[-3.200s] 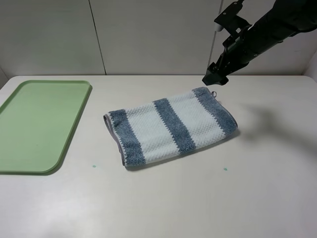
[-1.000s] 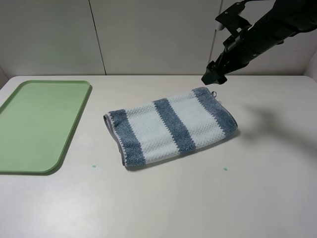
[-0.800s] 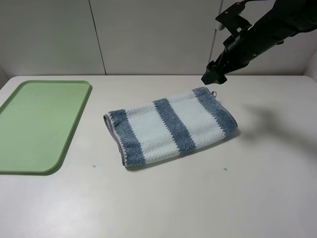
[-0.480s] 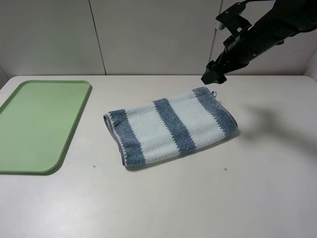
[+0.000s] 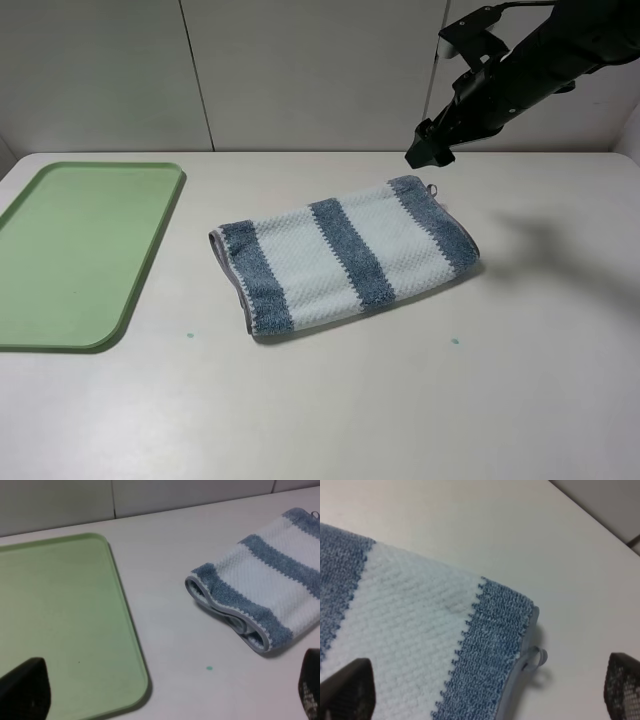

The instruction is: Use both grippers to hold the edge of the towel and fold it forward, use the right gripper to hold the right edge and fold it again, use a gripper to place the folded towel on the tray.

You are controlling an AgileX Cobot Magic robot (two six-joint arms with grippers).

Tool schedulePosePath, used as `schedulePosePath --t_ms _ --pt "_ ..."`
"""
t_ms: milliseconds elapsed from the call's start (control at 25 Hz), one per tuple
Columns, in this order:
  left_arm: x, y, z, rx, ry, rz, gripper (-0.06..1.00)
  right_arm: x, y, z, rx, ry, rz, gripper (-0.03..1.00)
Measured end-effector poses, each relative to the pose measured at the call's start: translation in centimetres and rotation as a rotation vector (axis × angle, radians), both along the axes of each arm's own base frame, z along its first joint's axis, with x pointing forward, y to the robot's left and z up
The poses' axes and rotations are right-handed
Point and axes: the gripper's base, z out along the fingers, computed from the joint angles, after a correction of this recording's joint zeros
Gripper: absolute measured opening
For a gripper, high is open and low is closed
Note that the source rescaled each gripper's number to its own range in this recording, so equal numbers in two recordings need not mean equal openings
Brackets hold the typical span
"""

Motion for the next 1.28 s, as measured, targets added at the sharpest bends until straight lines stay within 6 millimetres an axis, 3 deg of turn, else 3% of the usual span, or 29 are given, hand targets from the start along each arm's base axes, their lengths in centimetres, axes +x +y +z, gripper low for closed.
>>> schedulePosePath --t_ms 280,680,1280 --pt "0.0 0.0 0.0 0.001 0.000 0.000 1.00 0.5 -0.9 -0.9 -0.006 0.025 -0.080 1.00" --pt "0.0 0.0 0.0 0.002 0.000 -0.001 1.00 2.0 -2.6 -6.8 -0.008 0.160 -0.182 1.00" --pt "0.0 0.0 0.0 0.002 0.000 -0.001 1.00 2.4 -2.6 -11.9 0.052 0.285 -0.265 1.00"
